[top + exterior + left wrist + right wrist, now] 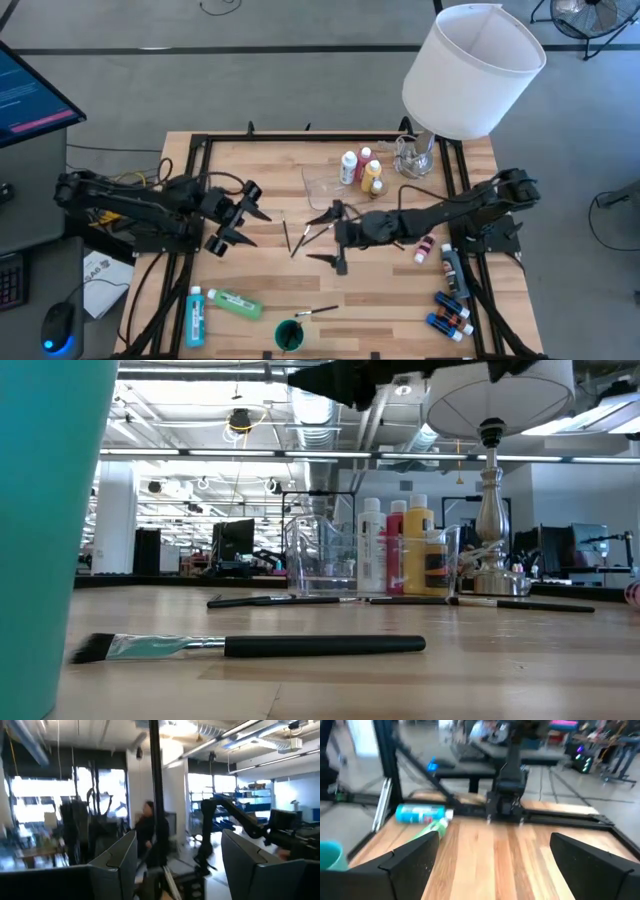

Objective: Pick & Place Paint Supplies
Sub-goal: Put the big green paint bottle into the transparent bin

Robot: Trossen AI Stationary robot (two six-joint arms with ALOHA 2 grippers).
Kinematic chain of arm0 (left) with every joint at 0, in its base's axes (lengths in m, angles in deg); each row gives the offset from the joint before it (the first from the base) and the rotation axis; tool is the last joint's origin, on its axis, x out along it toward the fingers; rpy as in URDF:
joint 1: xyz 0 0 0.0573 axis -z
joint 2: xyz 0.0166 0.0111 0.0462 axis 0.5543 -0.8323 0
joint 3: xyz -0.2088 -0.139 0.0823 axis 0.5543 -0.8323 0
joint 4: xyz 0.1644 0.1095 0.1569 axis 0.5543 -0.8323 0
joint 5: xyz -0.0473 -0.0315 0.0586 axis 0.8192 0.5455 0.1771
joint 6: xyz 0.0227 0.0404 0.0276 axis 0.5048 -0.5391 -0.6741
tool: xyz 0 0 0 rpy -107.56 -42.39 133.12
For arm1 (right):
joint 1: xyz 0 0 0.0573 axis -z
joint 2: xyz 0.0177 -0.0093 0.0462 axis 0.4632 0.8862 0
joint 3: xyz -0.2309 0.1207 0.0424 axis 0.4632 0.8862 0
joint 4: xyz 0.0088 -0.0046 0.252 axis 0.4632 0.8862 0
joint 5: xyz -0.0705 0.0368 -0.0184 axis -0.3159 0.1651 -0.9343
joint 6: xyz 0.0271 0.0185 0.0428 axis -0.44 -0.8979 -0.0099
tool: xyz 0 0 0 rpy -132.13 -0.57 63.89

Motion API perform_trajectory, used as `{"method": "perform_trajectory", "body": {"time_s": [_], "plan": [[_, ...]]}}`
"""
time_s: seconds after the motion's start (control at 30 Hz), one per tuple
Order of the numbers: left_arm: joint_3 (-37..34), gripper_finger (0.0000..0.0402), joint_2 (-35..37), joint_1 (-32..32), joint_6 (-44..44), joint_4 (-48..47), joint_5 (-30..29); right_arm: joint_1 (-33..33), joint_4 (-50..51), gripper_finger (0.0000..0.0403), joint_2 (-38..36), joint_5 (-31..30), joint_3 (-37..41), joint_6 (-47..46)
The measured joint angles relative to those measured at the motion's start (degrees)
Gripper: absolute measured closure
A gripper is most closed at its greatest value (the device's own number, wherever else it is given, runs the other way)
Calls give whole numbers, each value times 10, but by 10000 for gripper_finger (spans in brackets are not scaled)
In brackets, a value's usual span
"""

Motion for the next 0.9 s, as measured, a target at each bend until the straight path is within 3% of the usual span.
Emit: {"method": "perform_trajectory", "body": {"time_s": [0.2, 0.33, 0.5, 0.9], "plan": [[0, 220, -1, 17, 45, -123, 7, -15, 199, 27, -14, 0, -90, 4], [0, 220, -1, 63, 73, -234, -11, -30, 240, 27, -33, 0, -99, -2], [0, 220, -1, 160, 124, -334, -75, -47, 246, 27, -42, 0, -99, 7], [0, 220, -1, 382, 276, -436, -308, -45, 253, 27, -42, 0, -99, 4]]}}
